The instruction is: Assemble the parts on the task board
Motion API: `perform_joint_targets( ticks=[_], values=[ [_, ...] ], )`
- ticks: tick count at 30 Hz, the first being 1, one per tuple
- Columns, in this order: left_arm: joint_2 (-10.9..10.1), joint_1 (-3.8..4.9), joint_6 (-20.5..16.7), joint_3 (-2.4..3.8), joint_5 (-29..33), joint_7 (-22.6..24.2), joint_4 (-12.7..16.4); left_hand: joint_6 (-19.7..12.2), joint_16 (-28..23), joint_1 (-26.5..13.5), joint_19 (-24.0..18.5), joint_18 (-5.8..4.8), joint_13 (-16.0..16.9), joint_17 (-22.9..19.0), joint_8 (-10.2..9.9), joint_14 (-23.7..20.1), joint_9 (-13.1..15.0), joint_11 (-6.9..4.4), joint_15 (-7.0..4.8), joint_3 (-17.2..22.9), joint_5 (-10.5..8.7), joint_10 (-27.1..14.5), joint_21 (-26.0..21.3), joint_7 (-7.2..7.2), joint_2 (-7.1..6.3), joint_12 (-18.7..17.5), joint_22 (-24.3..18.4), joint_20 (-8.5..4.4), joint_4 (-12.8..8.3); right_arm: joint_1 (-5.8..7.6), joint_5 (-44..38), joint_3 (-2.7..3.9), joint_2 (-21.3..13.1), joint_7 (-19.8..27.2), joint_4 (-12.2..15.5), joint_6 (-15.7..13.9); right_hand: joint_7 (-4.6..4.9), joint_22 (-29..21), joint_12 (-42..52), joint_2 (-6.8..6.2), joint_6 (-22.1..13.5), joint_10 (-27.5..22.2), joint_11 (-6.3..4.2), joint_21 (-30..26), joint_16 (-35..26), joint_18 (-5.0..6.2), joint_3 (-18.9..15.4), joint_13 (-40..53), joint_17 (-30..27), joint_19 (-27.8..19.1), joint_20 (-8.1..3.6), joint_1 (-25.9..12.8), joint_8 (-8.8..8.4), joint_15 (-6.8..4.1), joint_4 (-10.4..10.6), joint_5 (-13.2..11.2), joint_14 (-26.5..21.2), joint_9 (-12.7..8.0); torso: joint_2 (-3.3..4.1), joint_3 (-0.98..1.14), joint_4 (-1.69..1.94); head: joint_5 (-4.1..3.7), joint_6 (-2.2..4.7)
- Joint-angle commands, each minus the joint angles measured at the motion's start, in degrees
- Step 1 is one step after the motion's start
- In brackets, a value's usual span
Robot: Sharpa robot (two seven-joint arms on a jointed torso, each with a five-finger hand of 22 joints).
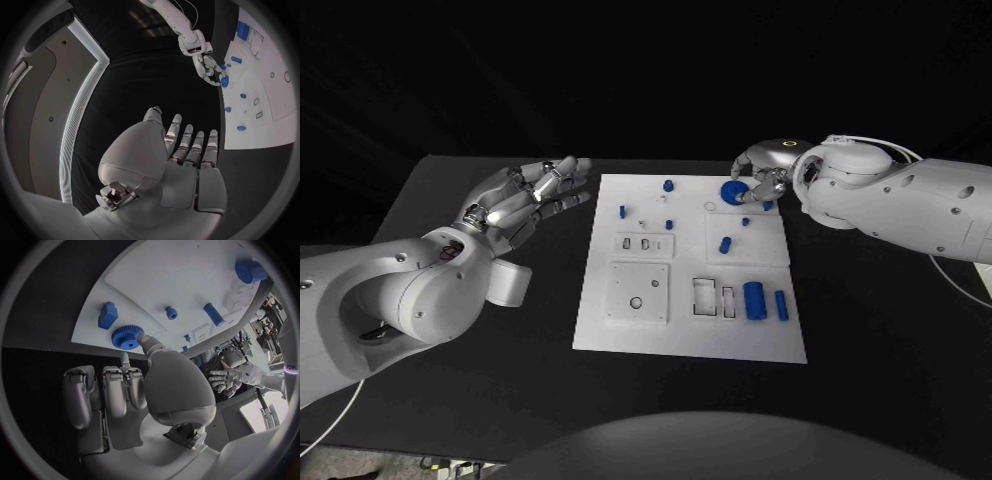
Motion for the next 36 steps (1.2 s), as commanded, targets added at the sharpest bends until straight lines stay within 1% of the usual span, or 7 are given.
perform_joint_targets(
  ticks=[1,4,13,18,23,27,36],
  values=[
    [0.23,0.05,1.39,0.04,-0.41,0.07,0.11,0.36,0.38,0.49,0.41,-0.76,0.09,0.05,0.32,0.34,0.10,0.08,0.27,0.20,0.24,0.26,0.28,1.37,0.09,0.28,0.10,-0.07,-0.02,-0.21,-0.68,-0.01,0.31,0.28,-0.47,1.20,0.15,14.74,0.22,0.05,0.06,5.97,0.57,-0.26,0.20,-0.54,0.08,15.08,15.09,5.11,0.48,-0.62,-0.13,0.43,0.26,-0.69,5.98,-0.16,0.03,0.01,-0.02,0.07,0.00],
    [0.27,0.05,1.48,0.04,-0.44,-0.02,0.11,0.36,0.38,0.49,0.41,-0.76,0.09,0.05,0.32,0.34,0.10,0.08,0.27,0.20,0.24,0.26,0.28,1.37,0.09,0.28,0.10,-0.07,-0.02,-0.33,-0.69,-0.01,0.55,0.19,-0.86,1.49,0.25,14.67,0.22,0.14,0.87,5.97,0.66,-0.41,0.20,-0.48,0.38,15.08,15.09,4.96,0.57,-0.43,0.11,0.52,0.11,0.02,5.98,-0.31,0.02,0.01,-0.08,0.11,0.00],
    [0.29,0.05,1.68,0.04,-0.46,-0.34,0.11,0.37,0.52,0.52,0.46,-0.77,0.09,0.07,0.38,0.44,0.10,0.14,0.35,0.21,0.24,0.32,0.32,1.43,0.08,0.33,0.12,-0.08,-0.02,-0.47,-0.70,-0.01,1.01,0.40,-1.87,1.74,0.27,14.37,0.22,0.01,4.00,5.97,0.73,-1.06,0.20,-0.26,2.14,15.08,15.09,4.29,0.77,-0.22,1.04,0.68,-0.35,6.42,5.98,-0.76,0.00,-0.01,-0.05,0.02,0.00],
    [0.37,0.05,1.82,0.04,-0.46,-0.48,0.08,0.37,0.52,0.52,0.46,-0.77,0.09,0.07,0.38,0.44,0.10,0.14,0.35,0.21,0.24,0.32,0.32,1.43,0.08,0.33,0.12,-0.08,-0.02,-0.60,-0.70,-0.01,1.34,0.53,-2.31,1.95,0.09,14.25,0.22,0.04,5.96,5.97,0.59,-1.34,0.20,-0.16,3.09,15.08,15.09,3.99,0.71,-0.02,1.94,0.59,-0.73,8.06,5.98,-0.47,-0.01,0.00,-0.03,0.02,0.00],
    [0.44,0.05,1.96,0.04,-0.46,-0.65,0.06,0.37,0.52,0.52,0.46,-0.77,0.09,0.07,0.38,0.44,0.10,0.14,0.35,0.21,0.24,0.32,0.32,1.43,0.08,0.33,0.12,-0.08,-0.02,-0.76,-0.70,-0.01,1.56,0.64,-2.59,1.99,-0.21,14.10,0.22,0.15,8.16,5.97,0.39,-1.67,0.20,-0.05,4.02,15.08,15.09,3.65,0.57,0.66,3.34,0.39,-1.61,9.22,5.98,0.41,-0.01,0.01,-0.03,0.02,0.00],
    [0.48,0.05,2.03,0.04,-0.46,-0.73,0.04,0.37,0.52,0.52,0.46,-0.77,0.09,0.07,0.38,0.44,0.10,0.15,0.36,0.21,0.24,0.32,0.33,1.43,0.08,0.34,0.12,-0.08,-0.02,-0.82,-0.72,-0.01,1.64,0.75,-2.72,1.71,-0.31,14.02,0.22,0.16,9.09,5.97,0.34,-1.85,0.20,0.01,4.26,15.08,15.09,3.45,0.51,0.82,4.02,0.31,-1.99,9.15,5.98,0.93,-0.01,-0.04,-0.06,0.04,0.00],
    [0.45,0.05,2.20,0.04,-0.46,-0.95,-0.05,0.39,0.60,0.53,0.51,-0.77,0.09,0.07,0.45,0.50,0.10,0.21,0.43,0.22,0.26,0.38,0.37,1.50,0.07,0.39,0.14,-0.08,-0.02,-0.80,-0.22,0.00,1.40,1.74,-1.95,-0.97,-0.42,14.03,0.22,0.20,10.36,5.97,0.37,-1.84,0.20,0.00,4.43,15.08,15.09,3.47,0.46,0.47,4.75,0.28,-2.01,9.71,5.98,1.50,-0.01,-0.08,-0.16,0.30,0.00]
  ],
)
